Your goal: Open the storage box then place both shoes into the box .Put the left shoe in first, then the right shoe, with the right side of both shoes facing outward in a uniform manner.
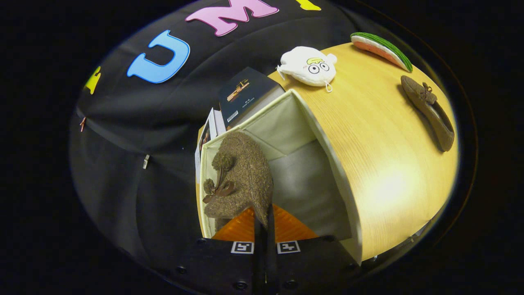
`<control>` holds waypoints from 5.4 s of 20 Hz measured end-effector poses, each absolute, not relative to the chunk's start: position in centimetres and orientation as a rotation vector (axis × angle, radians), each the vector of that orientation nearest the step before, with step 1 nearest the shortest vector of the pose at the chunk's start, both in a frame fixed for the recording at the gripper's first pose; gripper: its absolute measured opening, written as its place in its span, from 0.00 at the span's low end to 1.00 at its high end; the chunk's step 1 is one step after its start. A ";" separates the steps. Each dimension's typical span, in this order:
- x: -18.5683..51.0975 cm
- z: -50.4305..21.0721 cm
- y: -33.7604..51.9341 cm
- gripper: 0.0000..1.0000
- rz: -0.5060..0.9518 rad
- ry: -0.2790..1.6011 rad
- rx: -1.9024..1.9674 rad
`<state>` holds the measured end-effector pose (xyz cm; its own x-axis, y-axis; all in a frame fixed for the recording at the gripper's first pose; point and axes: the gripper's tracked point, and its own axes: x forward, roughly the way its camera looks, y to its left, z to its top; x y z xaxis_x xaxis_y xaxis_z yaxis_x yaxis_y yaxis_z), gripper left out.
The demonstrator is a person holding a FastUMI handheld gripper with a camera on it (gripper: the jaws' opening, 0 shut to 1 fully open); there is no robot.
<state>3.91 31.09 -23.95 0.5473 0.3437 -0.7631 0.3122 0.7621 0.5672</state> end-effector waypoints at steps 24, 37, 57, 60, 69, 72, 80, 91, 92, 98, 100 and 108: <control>3.1 -14.8 12.3 0.98 0.104 0.788 0.589; -1.8 -24.9 -10.5 0.99 -0.130 0.915 0.469; 5.2 -36.4 -13.8 0.51 -0.025 1.049 0.239; 5.1 -36.5 -14.3 0.41 -0.047 1.068 0.263; 3.9 -33.8 -12.5 0.06 -0.051 1.070 0.304; 3.4 -30.5 -10.6 0.06 -0.040 1.046 0.358; 6.0 -17.8 -3.6 0.06 0.055 0.841 0.438; 7.8 -11.3 11.3 0.06 0.125 0.734 0.577; 7.9 -11.5 12.3 0.06 0.114 0.740 0.583; 6.1 -14.1 19.3 0.06 0.112 0.815 0.640; 5.5 -15.5 20.4 0.06 0.096 0.831 0.634; 5.0 -19.9 23.2 0.06 0.048 0.891 0.567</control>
<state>5.02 23.24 -19.85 0.6377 0.2692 -0.7218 0.1908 0.8526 0.4865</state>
